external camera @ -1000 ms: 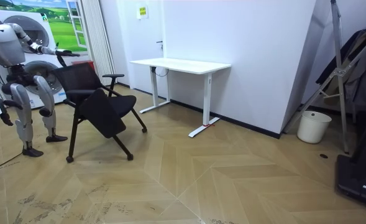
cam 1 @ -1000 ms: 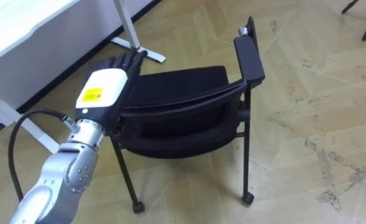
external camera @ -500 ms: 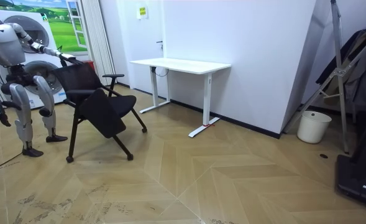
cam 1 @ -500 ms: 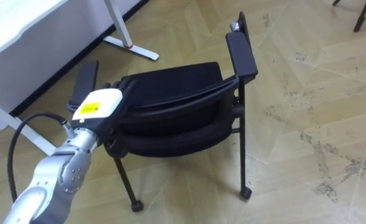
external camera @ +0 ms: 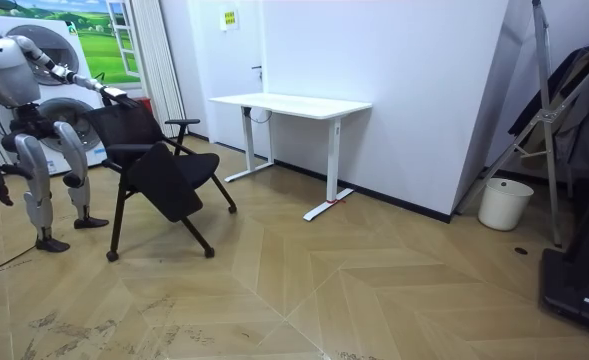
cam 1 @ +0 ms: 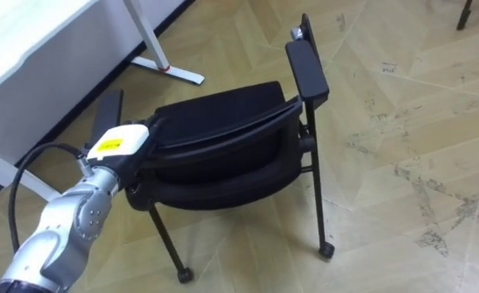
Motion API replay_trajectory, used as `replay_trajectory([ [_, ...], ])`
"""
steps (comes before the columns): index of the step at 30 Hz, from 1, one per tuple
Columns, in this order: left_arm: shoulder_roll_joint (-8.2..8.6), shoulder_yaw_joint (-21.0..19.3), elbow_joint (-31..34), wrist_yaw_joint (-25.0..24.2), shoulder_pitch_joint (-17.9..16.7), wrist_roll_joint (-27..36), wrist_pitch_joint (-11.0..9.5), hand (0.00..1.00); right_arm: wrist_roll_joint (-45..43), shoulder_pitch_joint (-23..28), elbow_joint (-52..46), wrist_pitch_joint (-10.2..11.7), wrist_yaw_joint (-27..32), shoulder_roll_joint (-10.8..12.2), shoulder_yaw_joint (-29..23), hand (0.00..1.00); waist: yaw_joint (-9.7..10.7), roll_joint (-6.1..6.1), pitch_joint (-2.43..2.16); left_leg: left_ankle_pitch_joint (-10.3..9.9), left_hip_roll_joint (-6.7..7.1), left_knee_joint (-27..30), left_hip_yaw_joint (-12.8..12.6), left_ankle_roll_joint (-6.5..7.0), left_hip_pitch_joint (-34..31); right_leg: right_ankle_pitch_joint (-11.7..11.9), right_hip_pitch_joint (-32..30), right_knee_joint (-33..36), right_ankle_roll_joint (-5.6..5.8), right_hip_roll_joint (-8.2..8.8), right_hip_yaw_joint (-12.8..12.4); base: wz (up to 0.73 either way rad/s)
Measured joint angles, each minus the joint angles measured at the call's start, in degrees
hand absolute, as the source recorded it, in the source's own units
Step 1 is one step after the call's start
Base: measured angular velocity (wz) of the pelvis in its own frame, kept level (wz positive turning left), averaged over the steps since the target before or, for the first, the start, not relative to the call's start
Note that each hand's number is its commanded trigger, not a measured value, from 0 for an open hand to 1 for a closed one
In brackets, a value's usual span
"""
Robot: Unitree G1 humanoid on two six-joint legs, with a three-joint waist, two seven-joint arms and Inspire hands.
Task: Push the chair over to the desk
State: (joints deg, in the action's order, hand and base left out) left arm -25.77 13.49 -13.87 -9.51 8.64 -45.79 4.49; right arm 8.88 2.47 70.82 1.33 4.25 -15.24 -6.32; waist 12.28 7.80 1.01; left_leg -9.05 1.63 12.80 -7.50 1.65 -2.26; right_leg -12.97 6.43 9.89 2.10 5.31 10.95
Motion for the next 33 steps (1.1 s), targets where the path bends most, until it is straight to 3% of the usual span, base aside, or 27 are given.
replay_trajectory([
  [3,-0.04,-1.31,-0.15,-0.07,-0.01,0.11,-0.27,0.00,-0.04,0.50,0.02,0.04,-0.10,-0.25,-1.25,0.00,-0.41,-0.33,0.18,0.00,0.01,0.00,-0.04,0.00,-0.04,-0.01,-0.16,-0.03,0.01,-0.01,-0.16,0.00],
  [6,-0.13,-2.61,-1.26,0.04,0.01,0.13,-0.83,0.00,0.63,0.55,0.05,0.03,-0.20,-0.60,-1.24,0.00,-0.78,-0.65,0.03,0.00,0.02,0.00,-0.18,0.00,-0.02,-0.04,-0.50,-0.12,0.03,-0.01,-0.51,-0.03],
  [8,-0.12,-2.61,-1.95,0.50,0.01,0.14,-1.47,0.00,1.83,0.48,0.05,0.03,-0.34,-0.63,-1.17,0.00,-1.34,-1.00,-0.35,0.00,0.02,0.01,-0.26,0.00,0.06,-0.04,-0.33,-0.12,0.03,-0.02,-0.69,-0.02],
  [13,-0.12,-2.61,-2.76,0.29,0.08,0.10,-2.15,0.00,1.77,-0.07,-1.10,0.03,-1.35,-0.67,-1.15,0.00,-1.54,-1.37,-0.35,0.00,0.01,-0.02,-0.26,0.00,0.81,-0.04,0.56,-0.06,0.03,-0.06,-0.80,0.00],
  [14,-0.12,-2.61,-2.93,0.14,0.14,0.10,-2.15,0.24,1.76,-0.10,-1.95,0.03,-1.38,-0.66,-1.12,0.00,-1.54,-1.37,-0.36,0.00,0.00,0.02,-0.26,0.00,0.84,-0.04,0.56,-0.06,0.03,-0.06,-0.85,0.00],
  [15,-0.12,-2.61,-3.00,0.03,0.20,0.10,-2.15,0.60,1.75,-0.21,-2.11,0.10,-1.38,-0.66,-1.12,0.00,-1.54,-1.37,-0.36,0.00,-0.01,0.04,-0.26,0.00,0.83,-0.03,0.56,-0.06,0.03,-0.07,-0.85,0.00],
  [16,-0.12,-2.61,-3.04,-0.18,0.25,0.10,-2.16,0.65,1.75,-0.48,-2.12,0.14,-1.38,-0.66,-1.12,0.00,-1.54,-1.42,-0.35,0.00,-0.03,0.09,-0.26,0.00,0.87,-0.03,0.51,-0.03,0.03,-0.08,-0.86,0.00],
  [17,-0.12,-2.61,-3.12,-0.26,0.25,0.10,-2.17,0.86,1.77,-0.58,-2.12,0.14,-1.41,-0.66,-1.12,0.00,-1.53,-1.50,-0.36,0.00,-0.03,0.14,-0.27,0.00,0.99,-0.03,0.47,-0.04,0.03,-0.08,-0.95,0.00],
  [19,-0.12,-2.62,-3.14,-0.32,0.25,0.10,-2.17,0.96,1.78,-0.61,-2.12,0.14,-1.57,-0.65,-1.12,0.00,-1.56,-1.62,-0.42,-0.01,-0.03,0.31,-0.30,0.01,1.02,-0.04,0.52,-0.04,0.03,-0.08,-1.17,0.00],
  [21,-0.12,-2.93,-3.15,-0.22,0.26,0.10,-2.20,0.94,1.78,-0.60,-2.12,0.14,-1.94,-0.66,-1.14,0.00,-1.50,-1.73,-0.41,-0.01,-0.03,0.34,-0.34,0.01,1.11,-0.04,0.63,-0.06,0.03,-0.09,-1.38,0.00],
  [22,-0.12,-3.17,-3.15,-0.20,0.42,0.10,-2.22,1.00,1.78,-0.57,-2.12,0.14,-1.97,-0.65,-1.14,0.00,-1.48,-1.80,-0.44,-0.01,-0.03,0.36,-0.37,0.01,1.16,-0.04,0.65,-0.05,0.03,-0.09,-1.49,0.00],
  [33,-0.51,-4.15,-2.95,0.43,2.04,-0.53,-2.66,1.00,1.59,-0.31,-2.03,0.20,-1.93,-0.64,-1.14,0.00,-1.20,-1.71,-0.59,-0.01,0.01,0.74,-0.32,0.01,0.14,-0.04,0.39,-0.19,0.02,-0.10,-1.57,0.01],
])
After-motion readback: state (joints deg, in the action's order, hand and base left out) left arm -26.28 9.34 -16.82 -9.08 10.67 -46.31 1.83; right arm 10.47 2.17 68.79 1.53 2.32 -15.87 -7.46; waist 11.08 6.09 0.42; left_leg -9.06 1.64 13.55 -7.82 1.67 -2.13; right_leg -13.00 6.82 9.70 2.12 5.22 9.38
